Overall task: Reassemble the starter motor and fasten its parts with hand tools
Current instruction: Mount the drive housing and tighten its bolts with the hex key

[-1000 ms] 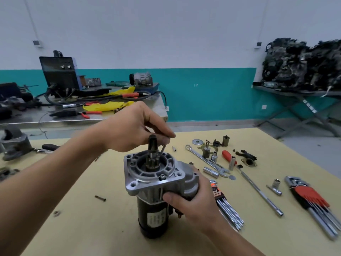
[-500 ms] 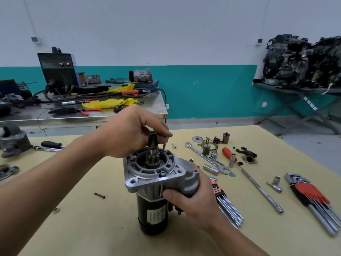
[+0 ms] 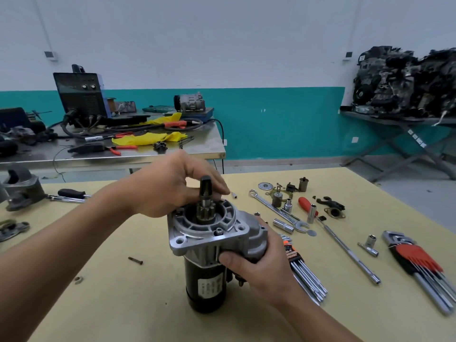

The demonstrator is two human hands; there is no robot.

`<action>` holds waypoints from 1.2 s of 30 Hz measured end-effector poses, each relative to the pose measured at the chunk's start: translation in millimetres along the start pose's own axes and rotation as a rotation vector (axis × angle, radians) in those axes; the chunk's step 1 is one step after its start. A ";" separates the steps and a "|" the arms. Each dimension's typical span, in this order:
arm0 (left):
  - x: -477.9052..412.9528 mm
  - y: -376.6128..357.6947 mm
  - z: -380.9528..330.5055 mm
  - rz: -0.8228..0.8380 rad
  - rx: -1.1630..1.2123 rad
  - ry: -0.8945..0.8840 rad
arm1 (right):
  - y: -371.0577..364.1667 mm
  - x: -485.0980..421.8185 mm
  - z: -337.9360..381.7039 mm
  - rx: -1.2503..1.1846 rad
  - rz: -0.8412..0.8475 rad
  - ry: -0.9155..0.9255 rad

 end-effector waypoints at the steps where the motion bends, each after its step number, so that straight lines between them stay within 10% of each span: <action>1: 0.1 0.1 1.2 0.050 -0.018 0.040 | -0.1 0.4 0.0 0.005 -0.001 0.000; 6: 10.2 1.8 10.0 0.142 0.142 0.149 | -1.8 0.4 1.8 0.010 -0.007 0.003; 11: 40.8 15.1 47.3 -0.218 -0.001 0.304 | -1.4 -0.4 1.8 0.002 0.001 0.018; 16: 84.5 3.6 92.8 0.384 -0.550 0.630 | -3.6 -0.4 2.9 0.021 -0.006 0.019; 28: 86.6 -33.5 127.4 0.302 -0.654 0.540 | -5.3 2.7 7.0 0.049 -0.020 0.007; 36: 94.7 62.5 21.3 -0.557 0.130 0.046 | -9.5 3.4 11.2 0.063 -0.012 0.007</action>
Point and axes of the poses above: each hand's wrist, its own x-axis away from the middle knuckle, its own y-axis out of the back of the hand, z = x × y, the point moved 1 cm from there along -x, towards the middle knuckle, and after that the axes turned 4 degrees about y, right-handed, at the moved point
